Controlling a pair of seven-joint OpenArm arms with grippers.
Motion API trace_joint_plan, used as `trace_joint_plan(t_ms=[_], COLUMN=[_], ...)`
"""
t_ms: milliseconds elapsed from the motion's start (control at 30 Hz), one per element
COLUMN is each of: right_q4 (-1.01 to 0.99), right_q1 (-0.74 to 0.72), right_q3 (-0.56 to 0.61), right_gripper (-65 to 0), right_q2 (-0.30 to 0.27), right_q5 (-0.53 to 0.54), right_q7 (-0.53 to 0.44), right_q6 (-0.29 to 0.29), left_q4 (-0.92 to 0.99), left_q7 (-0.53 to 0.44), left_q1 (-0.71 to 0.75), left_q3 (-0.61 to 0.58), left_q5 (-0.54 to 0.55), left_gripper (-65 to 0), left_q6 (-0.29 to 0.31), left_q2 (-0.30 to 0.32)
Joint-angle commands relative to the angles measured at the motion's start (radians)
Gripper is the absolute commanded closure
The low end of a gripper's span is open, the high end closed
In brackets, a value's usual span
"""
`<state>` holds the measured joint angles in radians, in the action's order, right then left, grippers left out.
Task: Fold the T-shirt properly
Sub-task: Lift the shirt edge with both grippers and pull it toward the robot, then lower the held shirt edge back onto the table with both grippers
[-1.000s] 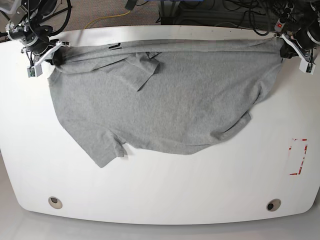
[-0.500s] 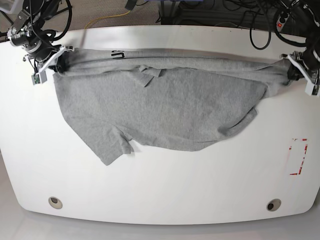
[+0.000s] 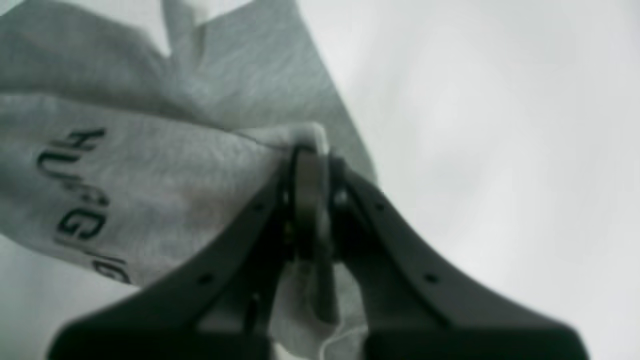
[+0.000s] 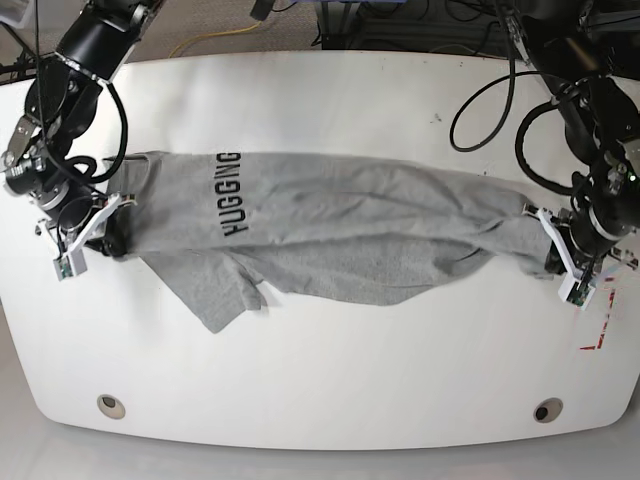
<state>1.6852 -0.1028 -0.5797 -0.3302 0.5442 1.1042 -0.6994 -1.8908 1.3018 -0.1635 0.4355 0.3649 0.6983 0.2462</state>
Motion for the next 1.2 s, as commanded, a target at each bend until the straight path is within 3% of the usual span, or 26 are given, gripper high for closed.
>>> trace_joint_plan(t_ms=[0, 233, 433, 767, 1000, 1167], right_q4=[-0.052, -0.204, -0.319, -0.432, -0.414, -0.342], right_q1=[-0.131, -0.417, -0.676, -1.061, -1.089, -0.929], right_q3=[0.042, 0.165, 0.301, 0.522, 0.533, 0.439], right_gripper=[0.0, 0.0, 0.0, 0.0, 0.0, 0.0], right_q2=[-0.066, -0.145, -0.211, -0.257, -0.257, -0.255], right_q5=[0.014, 0.014, 0.014, 0.015, 0.023, 0.023], right_q7=[-0.022, -0.022, -0.022, -0.020, 0.049, 0.055], right_q6=[0.001, 0.001, 0.001, 0.001, 0.001, 0.001], left_q4=[-0.016, -0.016, -0.016, 0.073, 0.121, 0.013], left_q7=[-0.015, -0.006, 0.054, 0.094, 0.094, 0.094], left_q1=[-0.126, -0.342, -0.531, -0.832, -0.922, -0.796], left_q3=[-0.045, -0.116, -0.116, -0.215, -0.304, -0.338], left_q5=[-0.077, -0.198, -0.223, -0.214, -0.215, -0.215], left_gripper=[-0.3, -0.3, -0.3, -0.3, -0.4, -0.4], left_q6=[0.000, 0.000, 0.000, 0.000, 0.000, 0.000], left_q2=[0.015, 0.015, 0.026, 0.193, 0.242, 0.246])
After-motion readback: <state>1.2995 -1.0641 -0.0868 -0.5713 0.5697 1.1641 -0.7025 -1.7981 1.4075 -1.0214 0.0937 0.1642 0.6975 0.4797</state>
